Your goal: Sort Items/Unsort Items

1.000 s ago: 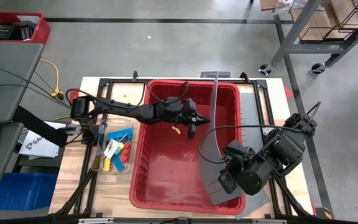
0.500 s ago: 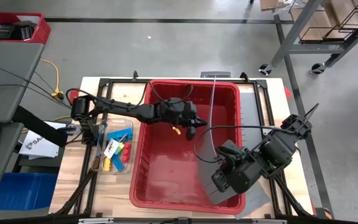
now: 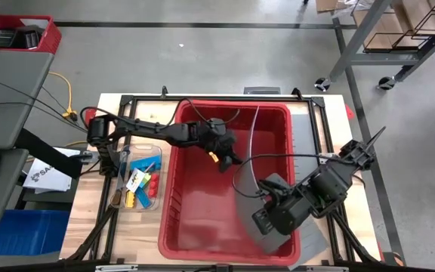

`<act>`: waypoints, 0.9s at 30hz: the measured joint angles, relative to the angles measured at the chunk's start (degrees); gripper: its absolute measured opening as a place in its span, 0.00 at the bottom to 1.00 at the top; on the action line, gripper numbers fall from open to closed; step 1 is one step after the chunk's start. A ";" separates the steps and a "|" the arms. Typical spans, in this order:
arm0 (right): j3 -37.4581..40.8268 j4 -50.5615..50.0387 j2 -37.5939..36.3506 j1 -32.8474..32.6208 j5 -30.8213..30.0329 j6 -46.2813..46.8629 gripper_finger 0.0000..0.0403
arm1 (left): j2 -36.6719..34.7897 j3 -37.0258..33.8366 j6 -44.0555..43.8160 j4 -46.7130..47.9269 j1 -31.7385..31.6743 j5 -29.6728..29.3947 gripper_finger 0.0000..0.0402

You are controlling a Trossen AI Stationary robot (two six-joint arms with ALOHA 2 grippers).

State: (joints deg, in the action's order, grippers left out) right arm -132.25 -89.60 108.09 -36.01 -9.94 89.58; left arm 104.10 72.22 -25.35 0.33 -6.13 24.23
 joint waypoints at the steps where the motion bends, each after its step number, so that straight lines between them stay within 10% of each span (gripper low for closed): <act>1: 0.00 -0.15 0.37 -0.05 0.59 0.05 0.00 | 0.06 -0.06 0.05 0.37 -0.20 1.35 0.00; 10: -0.02 -0.24 1.40 0.02 1.37 2.15 0.00 | 0.04 -0.06 0.43 1.58 -1.98 4.45 0.00; 27: 0.00 -0.48 0.81 3.19 -5.57 6.03 0.00 | 0.15 -0.06 7.02 0.84 -2.29 -7.85 0.00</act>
State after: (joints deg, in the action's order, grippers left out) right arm -132.25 -90.08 108.90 -32.82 -15.51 95.61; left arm 104.25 72.16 -18.33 1.17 -8.42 16.38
